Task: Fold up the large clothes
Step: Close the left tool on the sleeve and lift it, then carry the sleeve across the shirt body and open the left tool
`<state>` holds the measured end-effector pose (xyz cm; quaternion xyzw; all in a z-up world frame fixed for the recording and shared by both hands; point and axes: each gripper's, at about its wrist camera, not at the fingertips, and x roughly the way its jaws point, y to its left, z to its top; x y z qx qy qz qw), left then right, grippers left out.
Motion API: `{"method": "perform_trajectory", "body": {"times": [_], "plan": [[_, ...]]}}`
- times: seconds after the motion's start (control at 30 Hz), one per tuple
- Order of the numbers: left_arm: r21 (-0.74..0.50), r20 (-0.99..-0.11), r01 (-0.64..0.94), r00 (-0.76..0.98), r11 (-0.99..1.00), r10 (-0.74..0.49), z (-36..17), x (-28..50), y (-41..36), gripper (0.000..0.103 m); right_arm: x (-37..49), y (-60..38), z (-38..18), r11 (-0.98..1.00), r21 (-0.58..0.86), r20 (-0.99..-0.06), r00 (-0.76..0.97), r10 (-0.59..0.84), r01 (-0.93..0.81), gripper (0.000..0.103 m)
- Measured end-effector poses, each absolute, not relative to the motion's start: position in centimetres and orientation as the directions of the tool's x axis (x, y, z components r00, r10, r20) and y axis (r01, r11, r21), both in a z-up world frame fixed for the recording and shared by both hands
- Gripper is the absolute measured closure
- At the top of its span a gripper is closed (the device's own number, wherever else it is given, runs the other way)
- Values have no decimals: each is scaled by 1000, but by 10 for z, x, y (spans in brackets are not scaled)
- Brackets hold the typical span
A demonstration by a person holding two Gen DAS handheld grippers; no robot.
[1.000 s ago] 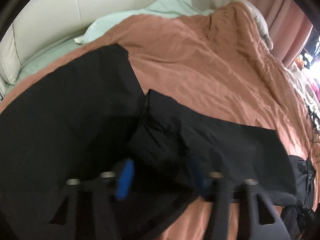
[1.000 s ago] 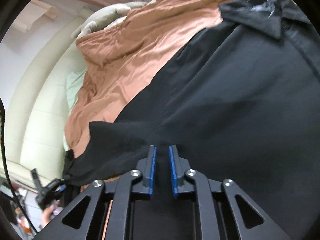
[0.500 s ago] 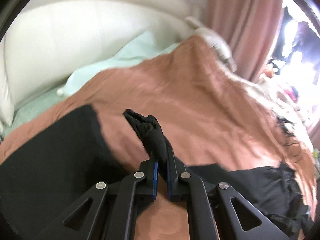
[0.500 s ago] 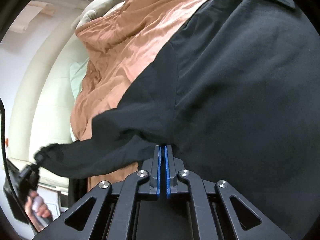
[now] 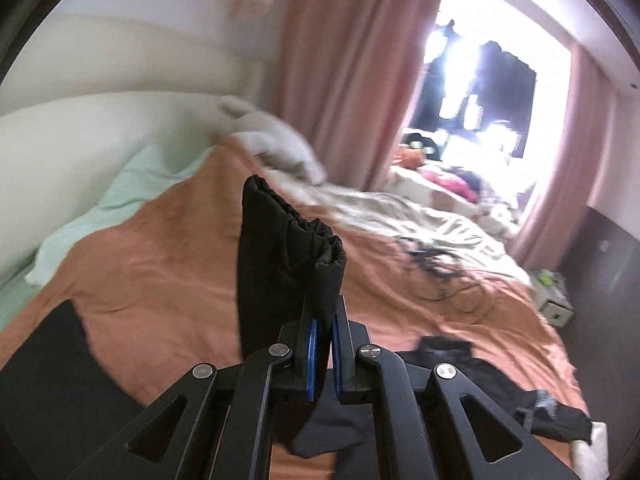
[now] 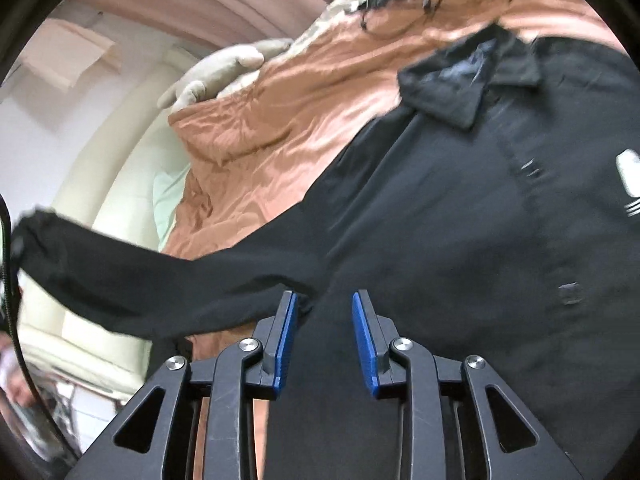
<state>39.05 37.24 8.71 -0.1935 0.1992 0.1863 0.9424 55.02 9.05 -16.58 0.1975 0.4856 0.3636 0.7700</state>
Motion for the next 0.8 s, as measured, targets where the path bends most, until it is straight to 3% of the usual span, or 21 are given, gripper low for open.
{"method": "perform_trajectory", "body": {"times": [0.13,0.37,0.8], "plan": [[-283,-429,-341,881,896,200,104,417,331,97,549,35,-158,646,701,-561,324,761,-303,72],[-269,-424,-207,902,941,77,118,462,265,97,551,-41,-162,682,703,-568,418,709,-202,70],[-270,-459,11,877,963,-139,98,539,166,97,568,-99,-164,707,703,-580,511,634,-79,70]]}}
